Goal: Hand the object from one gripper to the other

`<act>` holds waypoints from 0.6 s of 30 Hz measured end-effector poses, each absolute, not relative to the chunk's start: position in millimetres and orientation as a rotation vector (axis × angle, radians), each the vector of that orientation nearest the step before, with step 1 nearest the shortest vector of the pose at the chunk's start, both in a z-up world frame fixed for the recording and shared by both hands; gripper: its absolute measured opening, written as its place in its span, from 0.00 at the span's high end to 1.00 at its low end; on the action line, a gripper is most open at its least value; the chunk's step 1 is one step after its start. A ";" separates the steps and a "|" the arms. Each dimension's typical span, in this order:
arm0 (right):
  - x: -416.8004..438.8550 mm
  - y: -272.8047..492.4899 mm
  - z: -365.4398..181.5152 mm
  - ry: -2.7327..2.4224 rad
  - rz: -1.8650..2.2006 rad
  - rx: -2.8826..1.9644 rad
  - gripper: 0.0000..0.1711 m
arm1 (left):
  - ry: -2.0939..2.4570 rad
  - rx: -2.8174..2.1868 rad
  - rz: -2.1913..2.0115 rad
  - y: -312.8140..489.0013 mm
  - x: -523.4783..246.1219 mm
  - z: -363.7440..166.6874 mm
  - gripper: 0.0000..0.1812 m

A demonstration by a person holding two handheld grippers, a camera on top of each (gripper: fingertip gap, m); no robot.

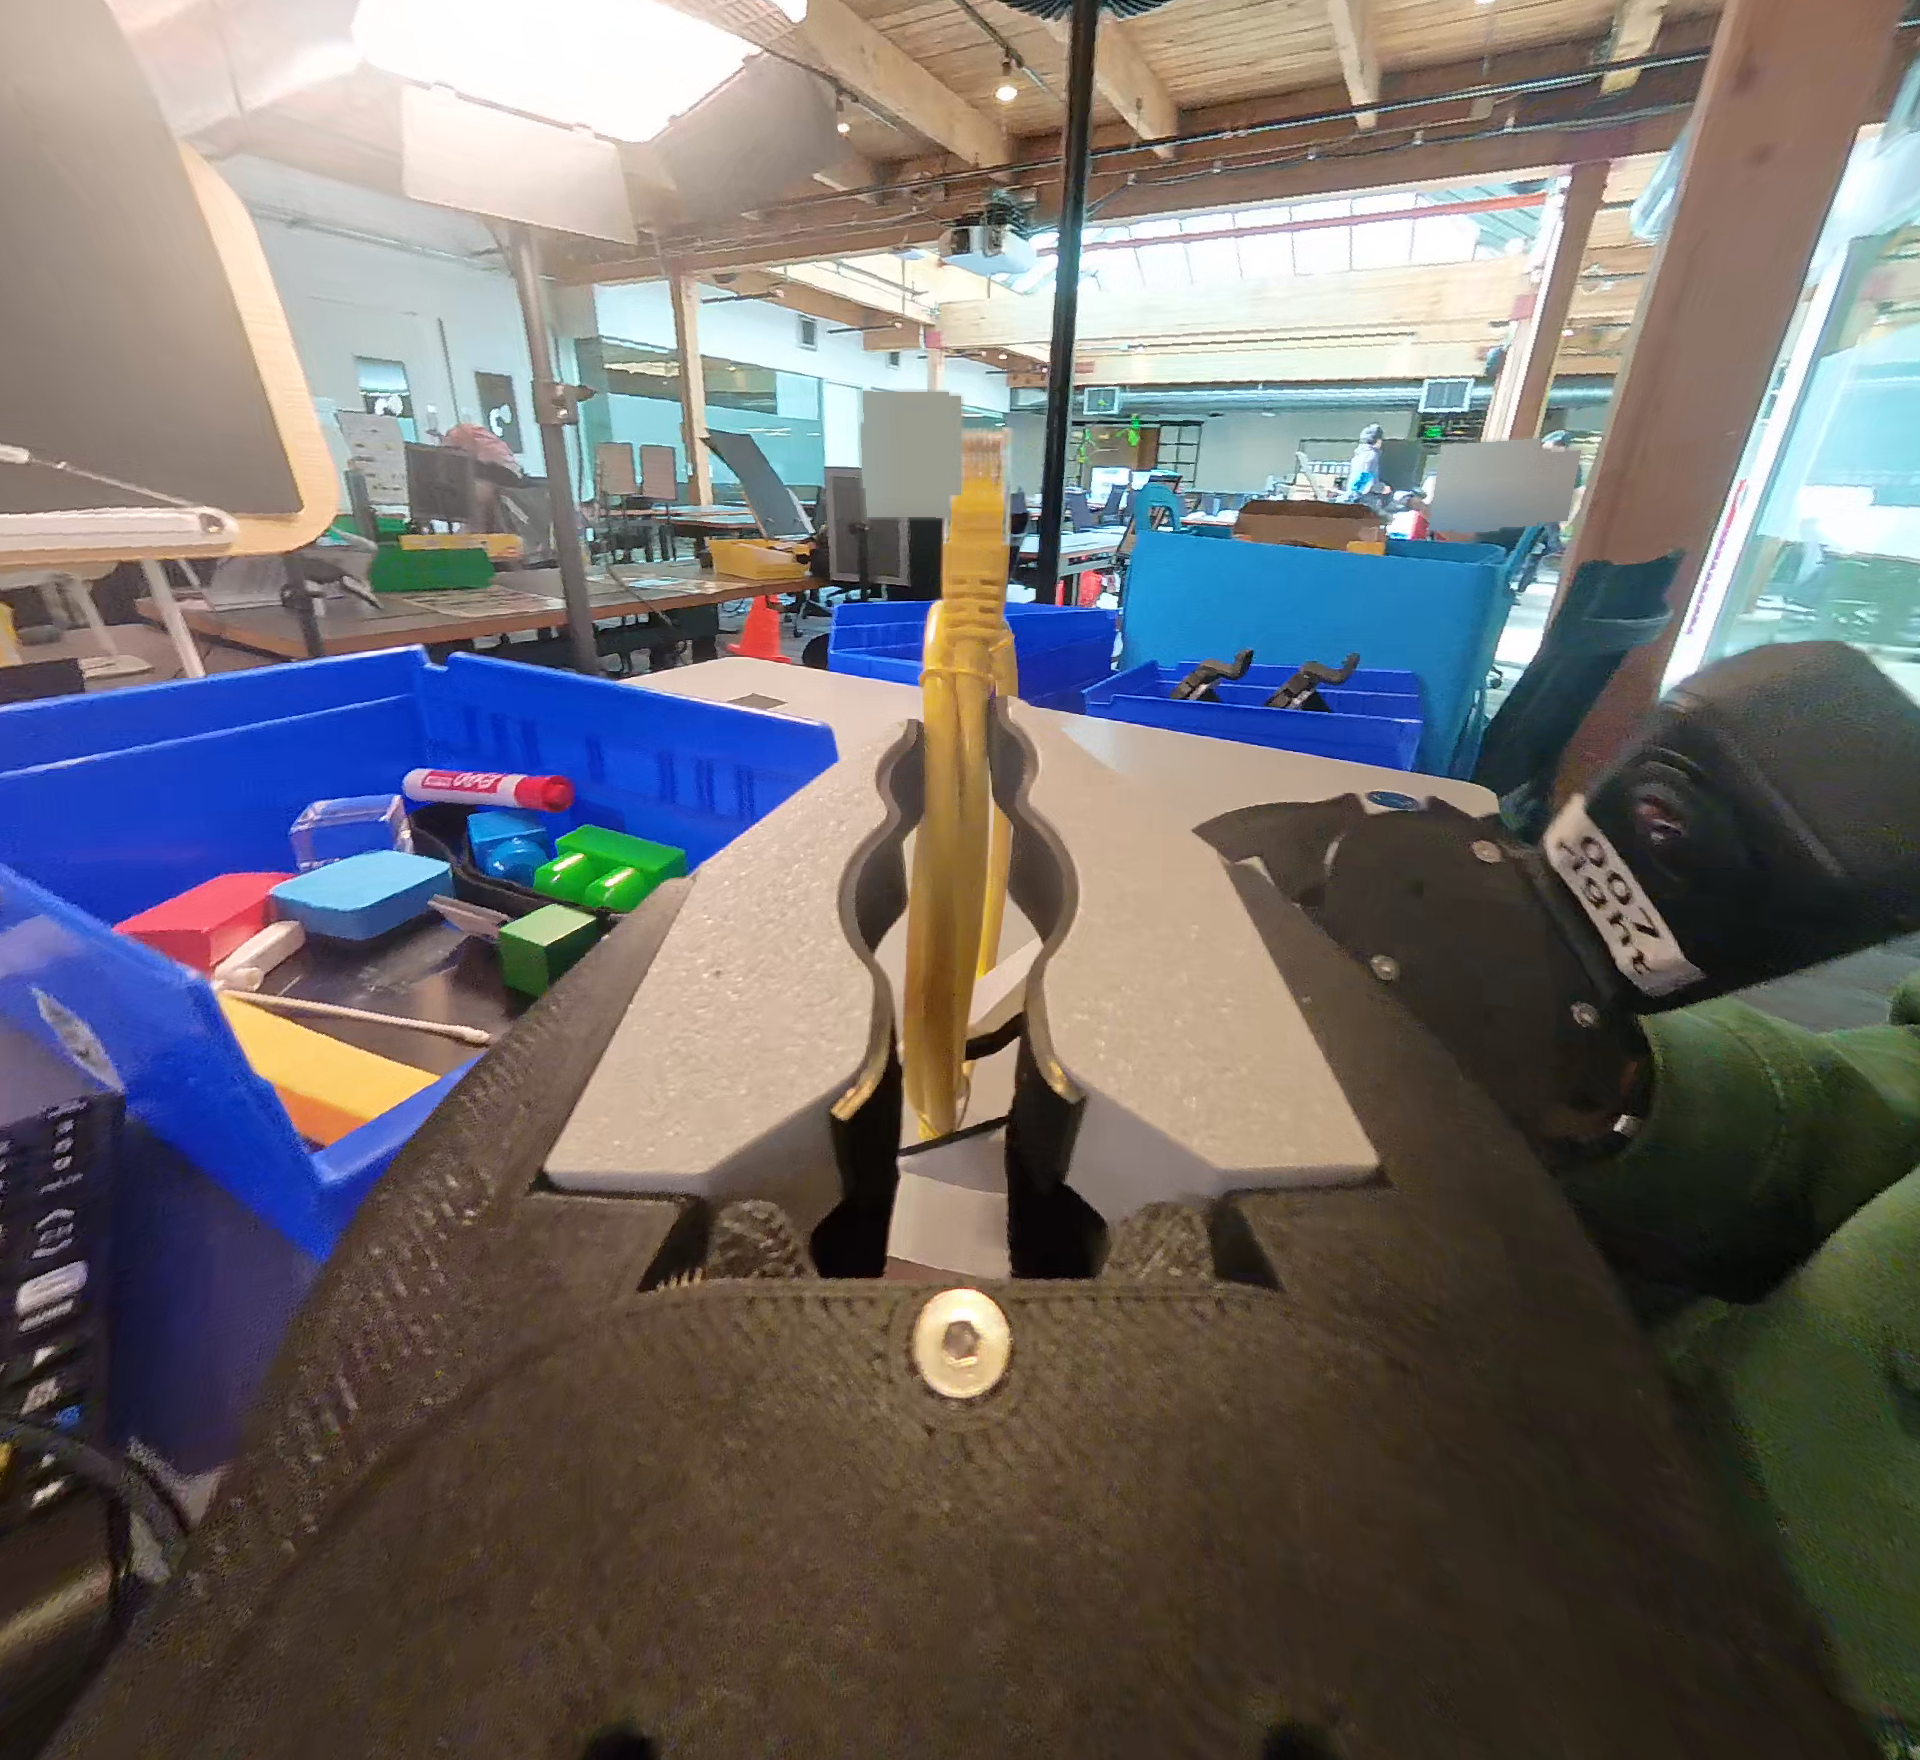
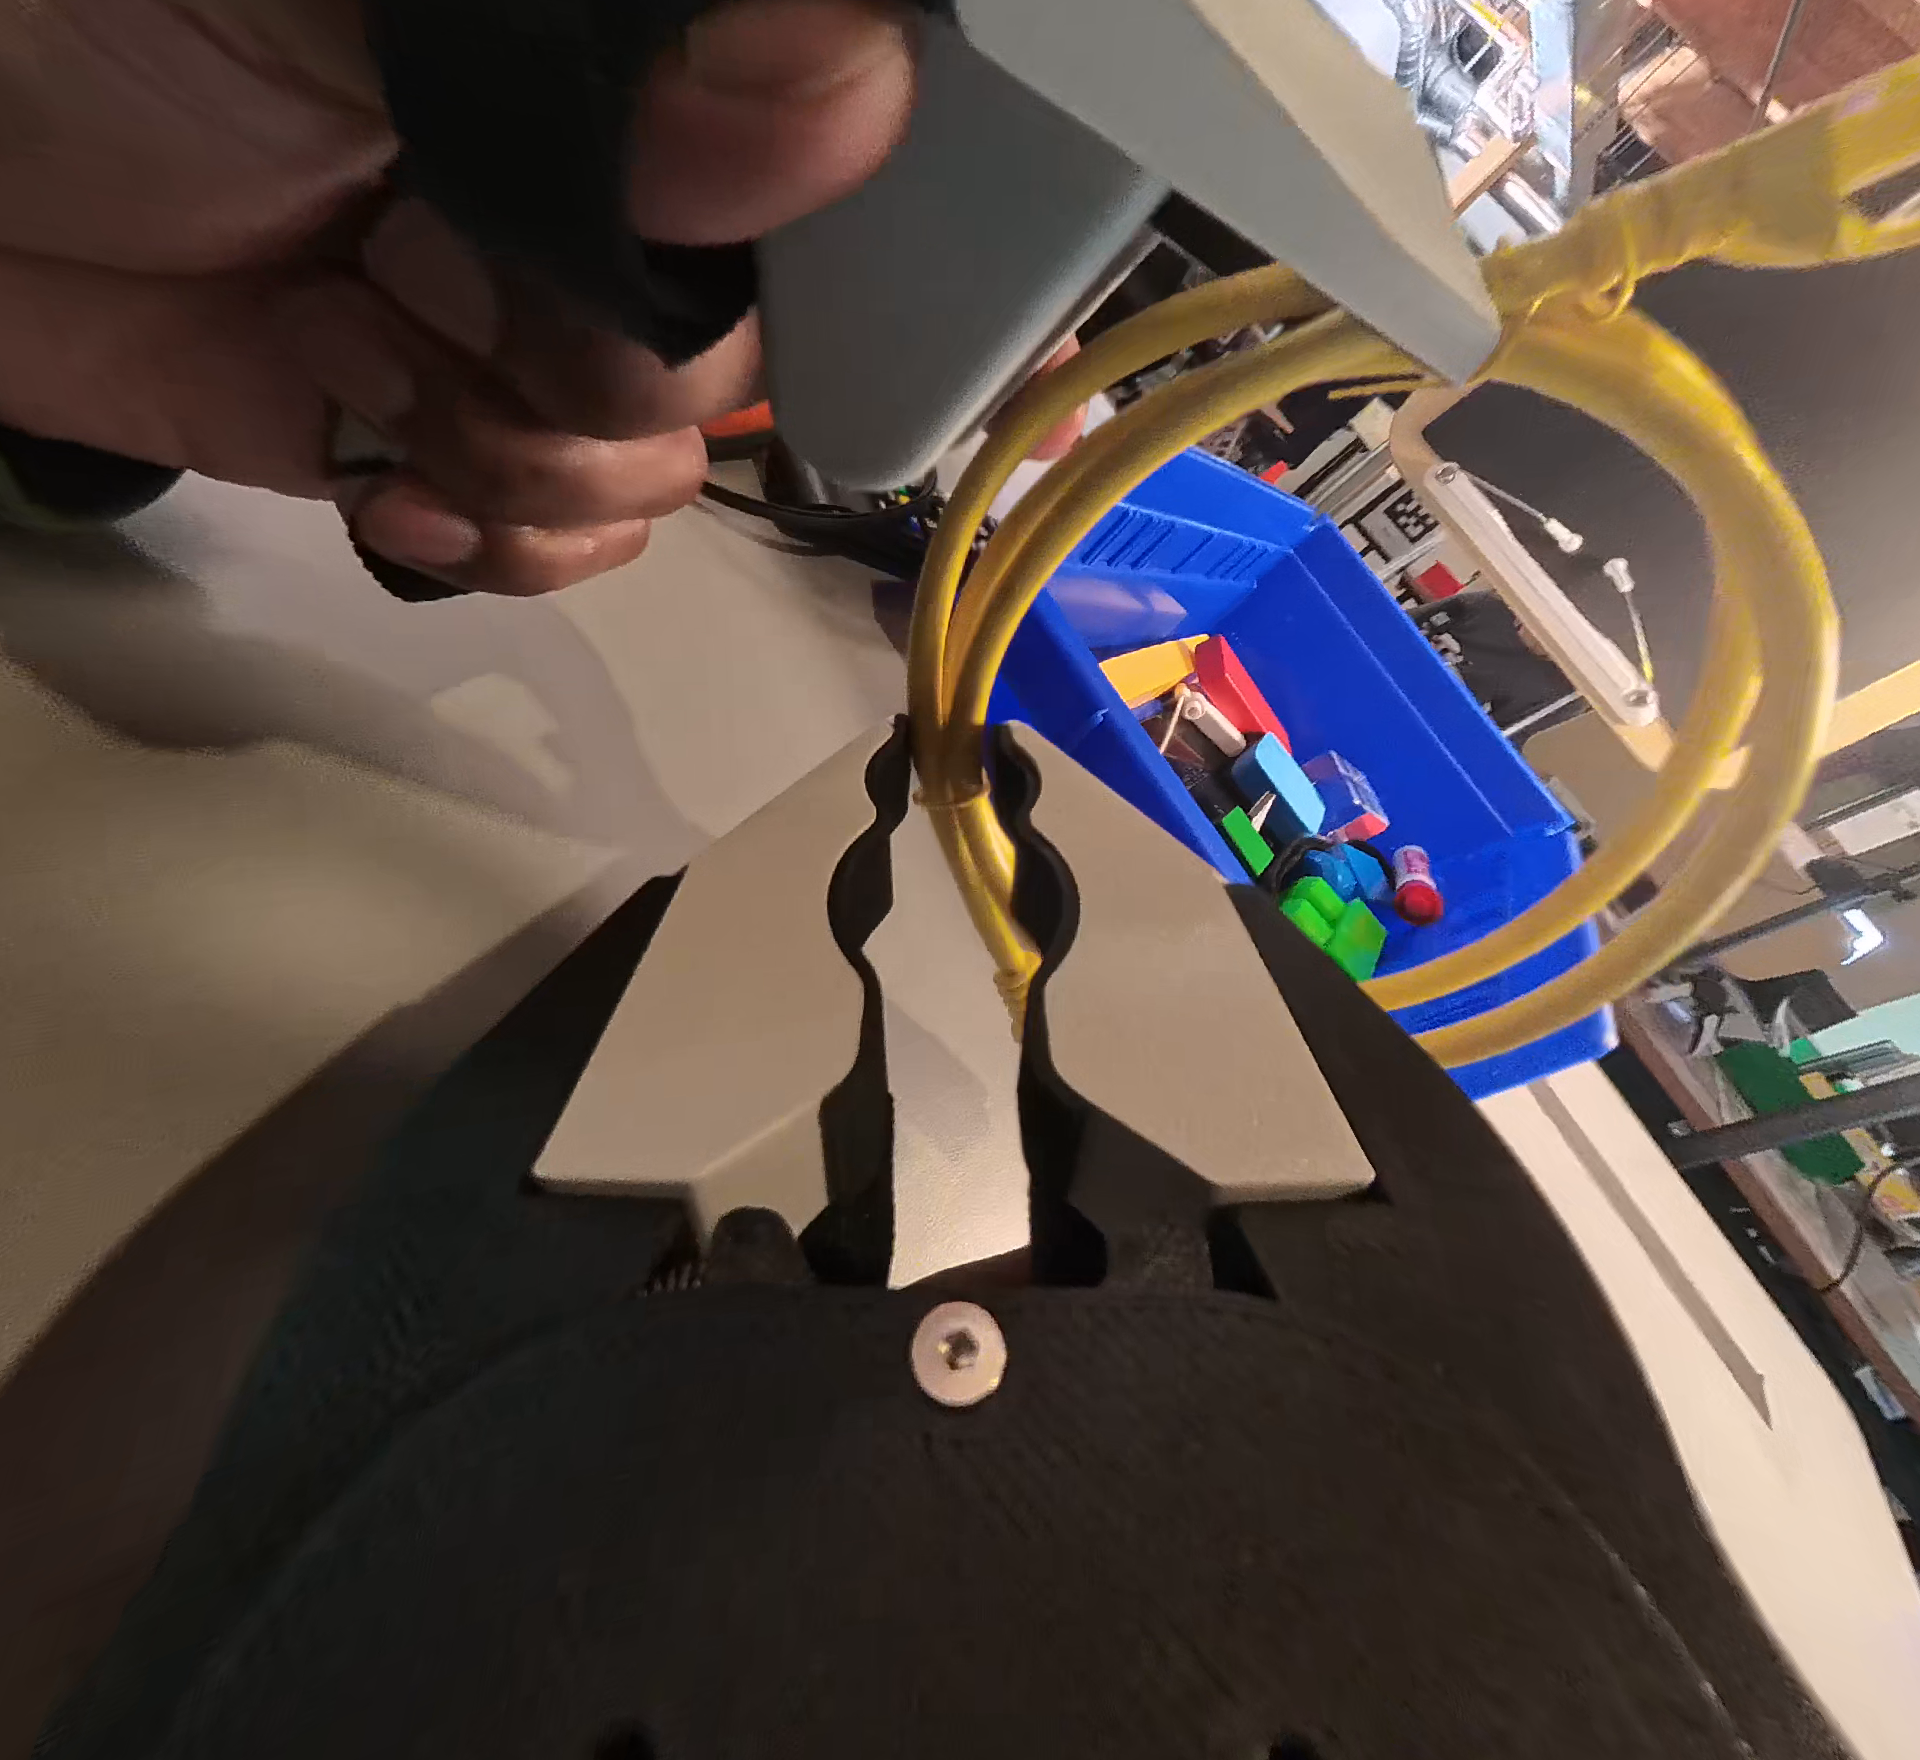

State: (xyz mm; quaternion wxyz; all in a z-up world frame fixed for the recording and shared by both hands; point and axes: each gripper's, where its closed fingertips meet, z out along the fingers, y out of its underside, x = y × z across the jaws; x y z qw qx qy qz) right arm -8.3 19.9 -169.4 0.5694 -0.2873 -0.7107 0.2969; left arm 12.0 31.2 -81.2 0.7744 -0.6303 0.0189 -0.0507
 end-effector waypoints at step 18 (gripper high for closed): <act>-0.3 18.5 -138.1 -1.521 0.775 -0.622 0.93 | 0.076 -1.288 -0.375 25.5 31.3 -71.4 0.85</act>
